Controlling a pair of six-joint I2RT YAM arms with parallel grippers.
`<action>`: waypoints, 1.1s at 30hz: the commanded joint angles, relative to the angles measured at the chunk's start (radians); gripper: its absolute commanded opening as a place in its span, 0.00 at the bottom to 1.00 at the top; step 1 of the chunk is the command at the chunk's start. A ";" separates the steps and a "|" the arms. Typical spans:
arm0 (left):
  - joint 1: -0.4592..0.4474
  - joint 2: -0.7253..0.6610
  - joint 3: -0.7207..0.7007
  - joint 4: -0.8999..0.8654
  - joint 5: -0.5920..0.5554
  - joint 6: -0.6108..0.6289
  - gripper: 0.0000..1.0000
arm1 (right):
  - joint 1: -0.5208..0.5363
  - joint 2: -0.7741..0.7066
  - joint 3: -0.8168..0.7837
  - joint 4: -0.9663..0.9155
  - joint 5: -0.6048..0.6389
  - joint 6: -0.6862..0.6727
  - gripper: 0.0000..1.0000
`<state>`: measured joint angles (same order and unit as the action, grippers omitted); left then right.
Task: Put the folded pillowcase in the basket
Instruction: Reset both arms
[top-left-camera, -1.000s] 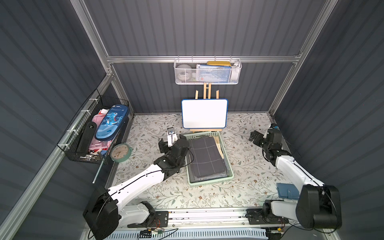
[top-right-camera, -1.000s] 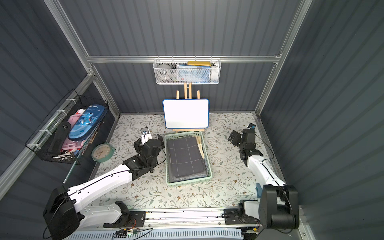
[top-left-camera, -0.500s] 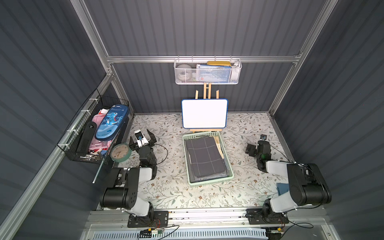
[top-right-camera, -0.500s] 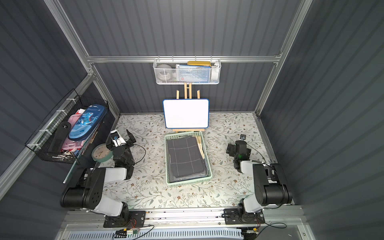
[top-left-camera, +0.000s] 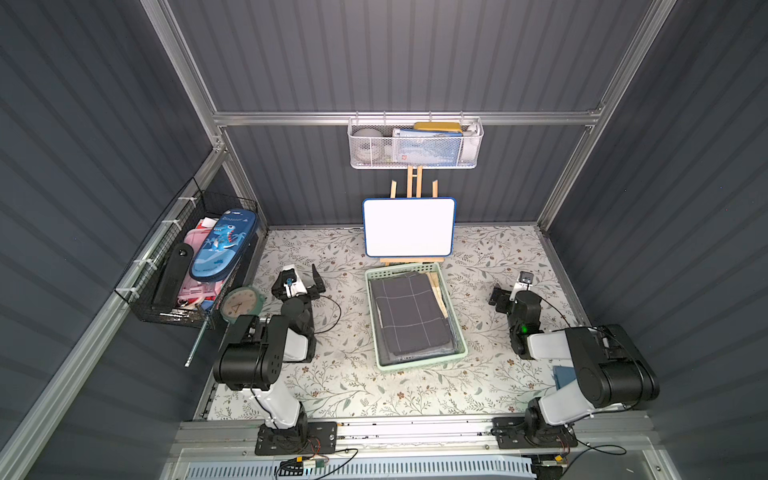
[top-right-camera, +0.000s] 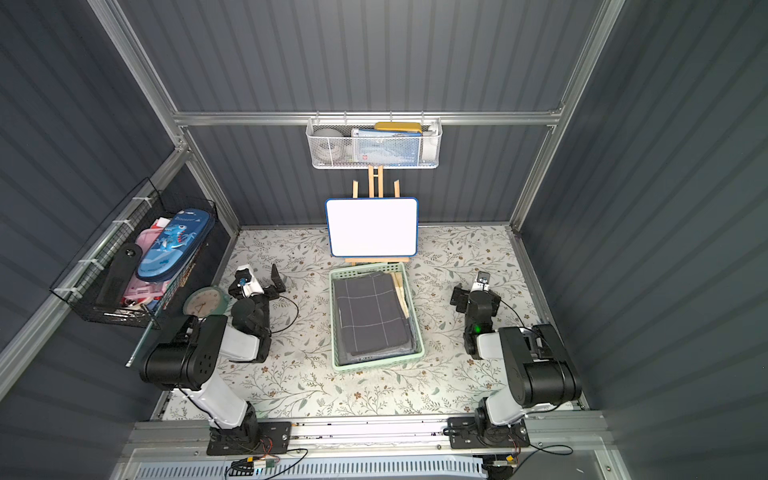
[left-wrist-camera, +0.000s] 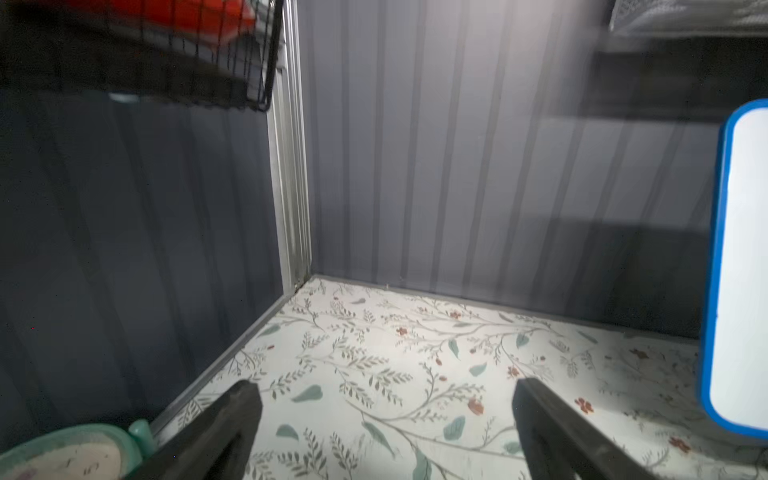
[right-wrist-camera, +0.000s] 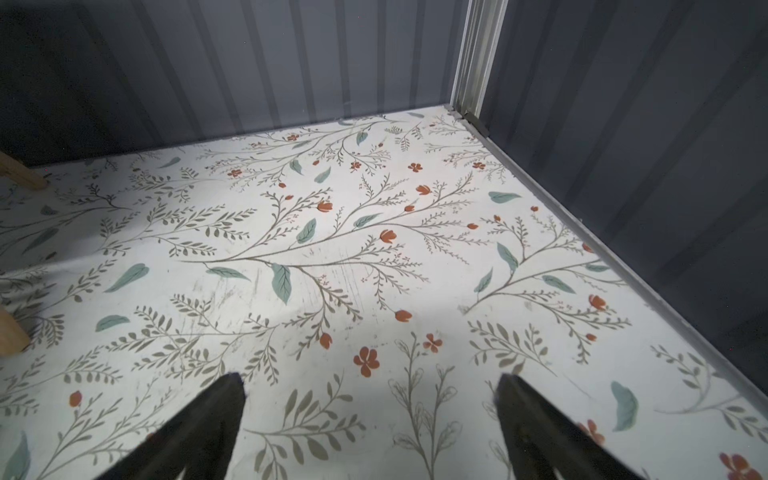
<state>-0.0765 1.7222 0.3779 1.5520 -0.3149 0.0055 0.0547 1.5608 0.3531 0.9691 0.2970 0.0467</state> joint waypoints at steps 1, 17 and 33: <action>0.014 -0.018 0.082 0.021 0.015 -0.045 1.00 | 0.005 0.011 -0.009 0.062 0.010 -0.016 0.99; 0.029 -0.019 0.079 0.027 0.000 -0.061 0.99 | 0.005 0.000 -0.002 0.029 0.009 -0.012 0.99; 0.029 -0.020 0.079 0.029 -0.001 -0.061 0.99 | 0.005 0.012 0.008 0.026 0.021 -0.005 0.99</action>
<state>-0.0517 1.7184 0.4507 1.5654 -0.3107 -0.0448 0.0563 1.5669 0.3531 0.9802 0.3000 0.0425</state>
